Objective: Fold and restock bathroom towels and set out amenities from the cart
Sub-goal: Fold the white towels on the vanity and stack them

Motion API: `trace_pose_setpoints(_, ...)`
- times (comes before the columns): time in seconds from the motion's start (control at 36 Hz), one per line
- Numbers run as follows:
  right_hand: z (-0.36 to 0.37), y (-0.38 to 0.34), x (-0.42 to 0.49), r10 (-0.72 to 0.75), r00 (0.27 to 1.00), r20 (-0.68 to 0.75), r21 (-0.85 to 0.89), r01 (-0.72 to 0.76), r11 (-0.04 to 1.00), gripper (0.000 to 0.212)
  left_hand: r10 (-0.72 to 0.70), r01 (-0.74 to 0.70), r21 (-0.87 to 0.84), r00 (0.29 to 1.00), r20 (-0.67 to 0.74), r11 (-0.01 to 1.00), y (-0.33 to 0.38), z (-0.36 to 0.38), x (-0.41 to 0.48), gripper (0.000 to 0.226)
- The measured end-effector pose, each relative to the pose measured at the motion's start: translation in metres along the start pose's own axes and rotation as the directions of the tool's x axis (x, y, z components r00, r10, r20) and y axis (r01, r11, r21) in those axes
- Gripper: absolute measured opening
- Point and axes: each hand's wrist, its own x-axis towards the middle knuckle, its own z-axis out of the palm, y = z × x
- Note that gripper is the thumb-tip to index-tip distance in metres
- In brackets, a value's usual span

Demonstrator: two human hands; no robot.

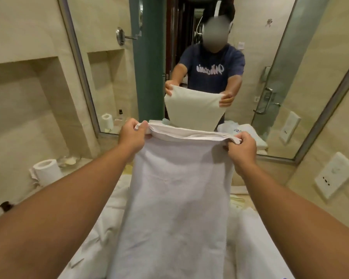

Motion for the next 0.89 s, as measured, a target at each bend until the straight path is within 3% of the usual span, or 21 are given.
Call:
trace_pose_setpoints(0.22,0.035,0.079,0.010,0.124,0.982,0.144,-0.034,-0.120,0.992,0.022,-0.187,0.188,-0.011,0.978,0.092,0.982,-0.088,0.022,0.023,0.024)
trace_pose_setpoints(0.36,0.035,0.112,-0.011,0.191,0.959,0.209,-0.081,-0.178,0.981,0.025,-0.202,0.204,0.008,0.963,0.176,0.979,-0.137,0.021,0.010,0.037)
trace_pose_setpoints(0.58,0.016,0.137,-0.073,0.286,0.912,0.294,-0.123,-0.261,0.958,0.025,-0.190,0.168,0.116,0.958,0.213,0.979,-0.171,0.000,-0.034,0.035)
trace_pose_setpoints(0.72,0.003,0.149,-0.124,0.351,0.883,0.311,-0.235,-0.286,0.929,0.010,-0.223,0.194,0.153,0.953,0.203,0.969,-0.177,-0.020,-0.084,0.033)
trace_pose_setpoints(0.89,-0.015,0.170,-0.192,0.357,0.887,0.294,-0.397,-0.226,0.889,0.021,-0.272,0.221,0.218,0.931,0.242,0.951,-0.206,-0.042,-0.140,0.027)
